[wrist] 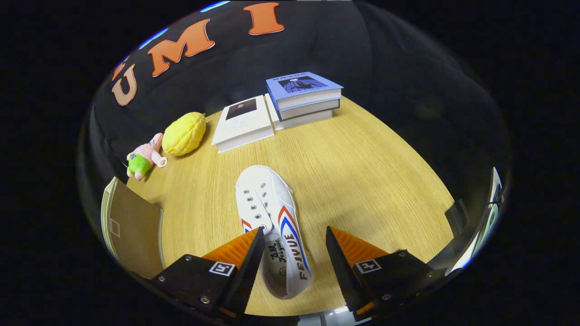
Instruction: Open the storage box then place both shoes into the box .Put the left shoe in first, then the right shoe, with the right side of both shoes facing outward in a uniform manner.
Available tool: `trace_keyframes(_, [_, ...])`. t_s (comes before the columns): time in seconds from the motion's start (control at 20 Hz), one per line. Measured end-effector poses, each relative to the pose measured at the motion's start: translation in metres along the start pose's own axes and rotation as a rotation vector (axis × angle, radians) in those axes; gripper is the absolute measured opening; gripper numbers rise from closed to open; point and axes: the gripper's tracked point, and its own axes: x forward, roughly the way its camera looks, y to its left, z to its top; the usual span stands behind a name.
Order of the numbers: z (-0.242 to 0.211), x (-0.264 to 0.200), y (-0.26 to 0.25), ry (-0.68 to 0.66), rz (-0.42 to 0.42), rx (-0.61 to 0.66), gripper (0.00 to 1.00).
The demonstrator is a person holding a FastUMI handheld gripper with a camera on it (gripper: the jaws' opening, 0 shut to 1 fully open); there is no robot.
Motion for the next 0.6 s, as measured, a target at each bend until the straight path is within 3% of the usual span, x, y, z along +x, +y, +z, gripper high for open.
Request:
trace_keyframes(0.1, [-0.006, 0.011, -0.003, 0.028, -0.007, 0.003, 0.81])
trace_keyframes(0.3, [-0.016, 0.025, 0.000, 0.073, 0.021, 0.029, 0.70])
trace_keyframes(0.45, [-0.017, 0.029, 0.007, 0.087, 0.048, 0.088, 0.38])
trace_keyframes(0.6, [-0.012, 0.026, 0.003, 0.065, 0.043, 0.124, 0.18])
